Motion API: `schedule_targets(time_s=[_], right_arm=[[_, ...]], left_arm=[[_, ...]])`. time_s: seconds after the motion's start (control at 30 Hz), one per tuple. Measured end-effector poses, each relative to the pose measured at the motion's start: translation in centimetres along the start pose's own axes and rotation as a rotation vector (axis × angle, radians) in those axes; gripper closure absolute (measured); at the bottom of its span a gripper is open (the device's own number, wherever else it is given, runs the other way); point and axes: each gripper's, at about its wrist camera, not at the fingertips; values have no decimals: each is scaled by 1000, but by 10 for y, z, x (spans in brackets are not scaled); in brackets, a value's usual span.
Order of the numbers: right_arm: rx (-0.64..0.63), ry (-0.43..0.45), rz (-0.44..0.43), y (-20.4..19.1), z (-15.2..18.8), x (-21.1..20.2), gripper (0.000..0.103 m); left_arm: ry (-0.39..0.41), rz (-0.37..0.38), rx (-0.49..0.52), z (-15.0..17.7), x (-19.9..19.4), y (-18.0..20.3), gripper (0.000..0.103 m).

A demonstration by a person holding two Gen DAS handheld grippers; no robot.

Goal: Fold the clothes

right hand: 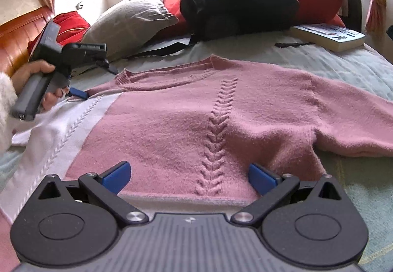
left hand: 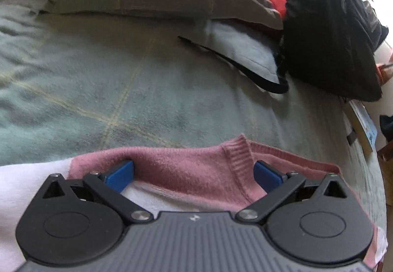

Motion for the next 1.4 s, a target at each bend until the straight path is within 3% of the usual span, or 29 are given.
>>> schedule_targets(time_s=[0.1, 0.2, 0.37, 0.53, 0.67, 0.8, 0.93, 1.03, 1.13, 1.27, 1.4], right_arm=[[22, -2, -16, -1, 1, -7, 0], [26, -5, -44, -4, 3, -15, 0], [12, -13, -56, -9, 7, -15, 0], [33, 1, -73, -4, 10, -13, 0], [26, 11, -78, -3, 12, -12, 0], [32, 17, -85, -2, 12, -14, 0], [52, 17, -92, 0, 11, -18, 0], [47, 14, -89, -1, 12, -17, 0], [38, 12, -86, -2, 12, -16, 0], [25, 12, -84, -3, 14, -15, 0], [-15, 13, -70, -8, 16, -14, 0]], left_arm=[[-39, 17, 67, 6, -28, 5, 1], [-115, 72, 67, 18, -44, 0, 1], [-144, 25, 32, 32, -22, -21, 1], [-19, -3, -86, 8, 2, -41, 1], [16, -33, -161, -3, 11, -44, 1], [3, -46, -109, 0, 1, -30, 1], [-37, 70, -48, 6, -15, -4, 1], [-92, 145, -14, 12, -3, 20, 1], [-96, 134, -4, 17, 15, 30, 1], [0, 81, -54, 10, 30, 25, 1], [11, 51, -89, 9, 19, 28, 1]])
Point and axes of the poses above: each gripper's, at about its wrist camera, not at the fingertips, and x roughly the way its jaws point, y to its right, z to its underside, and after that the axes turned 9 degrees about y, right-handed
